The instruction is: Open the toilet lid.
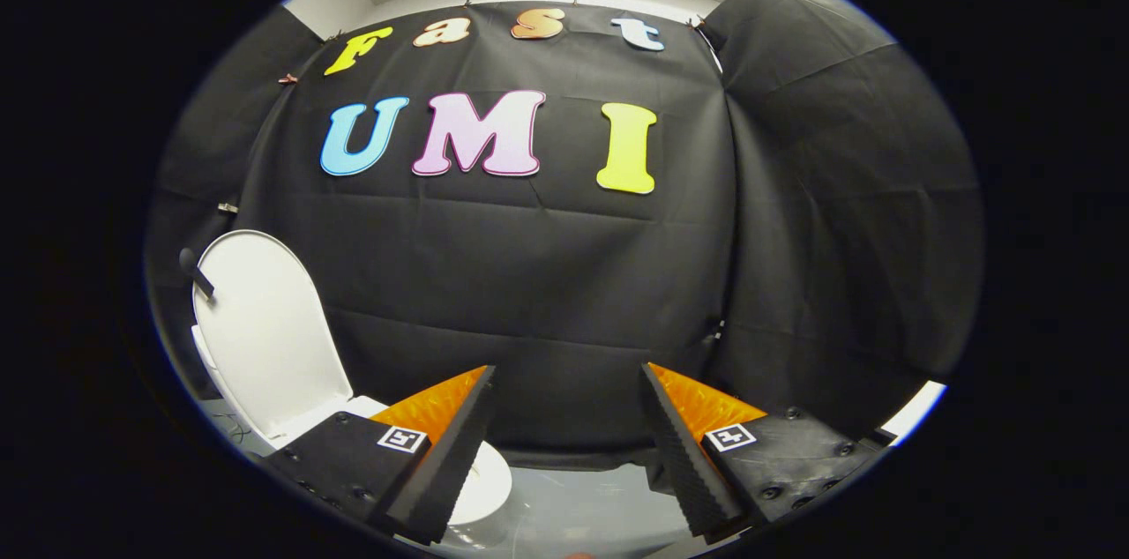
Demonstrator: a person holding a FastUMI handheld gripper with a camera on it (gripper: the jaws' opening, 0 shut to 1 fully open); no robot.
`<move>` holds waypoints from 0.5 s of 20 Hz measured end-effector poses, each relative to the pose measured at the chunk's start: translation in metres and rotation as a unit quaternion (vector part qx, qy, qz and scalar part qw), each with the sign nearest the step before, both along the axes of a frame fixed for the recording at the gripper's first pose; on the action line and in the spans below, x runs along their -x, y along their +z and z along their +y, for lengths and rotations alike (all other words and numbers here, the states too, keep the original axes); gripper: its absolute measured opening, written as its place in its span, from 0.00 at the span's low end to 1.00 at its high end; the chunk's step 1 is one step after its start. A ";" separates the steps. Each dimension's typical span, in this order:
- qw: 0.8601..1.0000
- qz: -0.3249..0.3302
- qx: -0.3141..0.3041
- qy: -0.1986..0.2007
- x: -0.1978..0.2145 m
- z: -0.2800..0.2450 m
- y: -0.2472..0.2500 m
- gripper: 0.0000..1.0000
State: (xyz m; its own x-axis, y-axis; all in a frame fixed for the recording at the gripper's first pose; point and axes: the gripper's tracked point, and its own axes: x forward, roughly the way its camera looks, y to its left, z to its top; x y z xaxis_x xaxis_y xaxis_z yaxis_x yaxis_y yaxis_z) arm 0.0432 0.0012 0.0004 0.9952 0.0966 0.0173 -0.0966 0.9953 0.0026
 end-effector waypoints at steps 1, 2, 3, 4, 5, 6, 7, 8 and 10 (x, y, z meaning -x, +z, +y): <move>1.000 0.001 -0.001 0.000 0.000 -0.001 0.000 0.99; 1.000 0.002 -0.002 0.000 0.000 0.000 -0.001 0.99; 1.000 0.003 -0.002 0.000 -0.002 -0.001 -0.002 0.99; 1.000 0.003 -0.003 -0.001 -0.001 -0.001 -0.001 0.99; 1.000 0.003 -0.004 -0.001 -0.002 -0.002 0.000 0.99; 1.000 0.004 -0.006 -0.004 -0.002 -0.005 -0.001 0.99; 1.000 0.003 -0.008 -0.004 -0.002 -0.006 0.000 0.99; 1.000 0.006 -0.010 -0.003 -0.002 -0.007 -0.003 0.99; 1.000 0.017 -0.019 -0.003 -0.005 -0.008 -0.009 0.99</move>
